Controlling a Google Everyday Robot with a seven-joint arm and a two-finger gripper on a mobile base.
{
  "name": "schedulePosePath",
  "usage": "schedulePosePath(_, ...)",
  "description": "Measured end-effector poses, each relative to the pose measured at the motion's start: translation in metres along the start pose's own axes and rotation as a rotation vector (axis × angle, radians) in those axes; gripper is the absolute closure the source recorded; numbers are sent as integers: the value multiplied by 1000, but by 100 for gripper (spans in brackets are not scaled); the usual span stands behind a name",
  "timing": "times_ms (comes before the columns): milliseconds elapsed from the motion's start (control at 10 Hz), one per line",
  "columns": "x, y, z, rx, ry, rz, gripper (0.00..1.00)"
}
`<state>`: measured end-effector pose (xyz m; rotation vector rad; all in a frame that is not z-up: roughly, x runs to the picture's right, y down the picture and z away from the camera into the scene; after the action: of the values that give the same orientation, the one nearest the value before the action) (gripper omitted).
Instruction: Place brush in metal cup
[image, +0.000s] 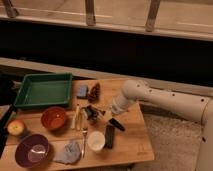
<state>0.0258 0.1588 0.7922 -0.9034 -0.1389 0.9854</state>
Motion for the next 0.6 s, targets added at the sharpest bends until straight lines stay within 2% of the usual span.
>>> schedulePosePath(500, 6, 6, 16, -27, -17, 33, 33)
schedulePosePath(600, 6, 7, 17, -29, -18, 35, 27)
